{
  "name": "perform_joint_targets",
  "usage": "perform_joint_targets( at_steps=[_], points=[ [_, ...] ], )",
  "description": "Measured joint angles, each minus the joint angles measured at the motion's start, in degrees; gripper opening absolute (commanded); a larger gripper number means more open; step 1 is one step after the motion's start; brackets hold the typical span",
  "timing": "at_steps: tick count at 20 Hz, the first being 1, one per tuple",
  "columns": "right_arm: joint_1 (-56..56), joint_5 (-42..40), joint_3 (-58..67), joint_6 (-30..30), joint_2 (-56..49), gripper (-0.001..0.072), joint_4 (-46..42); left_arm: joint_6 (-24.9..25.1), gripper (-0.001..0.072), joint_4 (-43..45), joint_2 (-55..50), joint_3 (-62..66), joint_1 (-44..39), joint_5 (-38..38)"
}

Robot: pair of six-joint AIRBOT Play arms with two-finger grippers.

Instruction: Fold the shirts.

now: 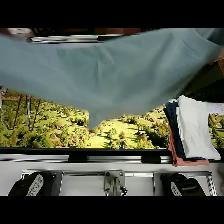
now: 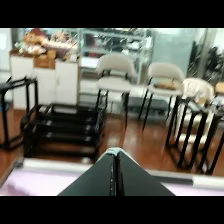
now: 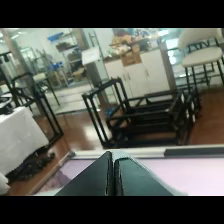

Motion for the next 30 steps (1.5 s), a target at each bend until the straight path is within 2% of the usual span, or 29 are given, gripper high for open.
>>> perform_joint_targets(
  at_steps=[3, 7, 11, 13, 16, 21, 23, 24, 25, 26, 27, 28, 29, 30],
  points=[
    [0.0, 4.8, 0.2, 6.4, 1.7, 0.0065, -6.4, -1.2, 0.0036, 3.1, 2.0, -3.8, 0.5, -7.3],
    [0.0, 9.7, 0.3, 11.0, 1.4, 0.0066, -12.7, -0.7, 0.0035, 4.5, 2.9, -10.4, 0.7, -11.8],
    [0.0, 21.9, -2.5, 14.0, -5.0, 0.0065, -17.1, 0.0, 0.0035, 4.6, 2.6, -25.1, 0.6, -12.8],
    [0.0, 23.3, -6.6, 14.5, -10.6, 0.0065, -18.0, 0.7, 0.0035, 4.3, 0.5, -34.8, 0.2, -10.0],
    [0.0, 14.6, -11.4, 15.0, -22.3, 0.0066, -16.8, 3.9, 0.0036, 0.5, -6.4, -45.7, -1.9, -0.2],
    [0.0, -12.9, -13.9, 12.9, -41.5, 0.0066, -0.3, 8.8, 0.0037, -7.2, -24.7, -47.3, -5.4, 14.3],
    [0.0, -17.9, -14.1, 11.7, -46.2, 0.0067, 3.7, 9.4, 0.0037, -10.3, -30.9, -46.3, -6.1, 16.7],
    [0.0, -18.9, -14.2, 11.0, -47.8, 0.0096, 5.0, 9.7, 0.0038, -11.7, -33.3, -46.0, -6.3, 17.1],
    [0.0, -18.9, -14.3, 10.3, -49.2, 0.0222, 6.0, 9.9, 0.0083, -12.9, -35.4, -45.8, -6.6, 17.1],
    [0.0, -18.8, -14.4, 9.7, -49.9, 0.0451, 6.7, 10.1, 0.0259, -14.0, -37.2, -45.6, -6.8, 16.1],
    [0.0, -18.6, -14.4, 9.1, -50.1, 0.0514, 7.3, 10.1, 0.0474, -14.9, -38.4, -45.4, -6.9, 14.5],
    [-0.1, -18.1, -14.4, 8.1, -49.9, 0.0514, 7.6, 10.3, 0.0585, -15.3, -39.3, -45.1, -6.7, 11.6],
    [-0.6, -16.8, -14.4, 6.6, -48.8, 0.0514, 7.6, 10.3, 0.0581, -15.3, -39.9, -44.5, -6.0, 8.0],
    [-1.3, -15.7, -14.4, 5.1, -47.3, 0.0514, 7.1, 10.3, 0.0512, -14.7, -40.3, -43.7, -4.9, 3.8]
  ],
)
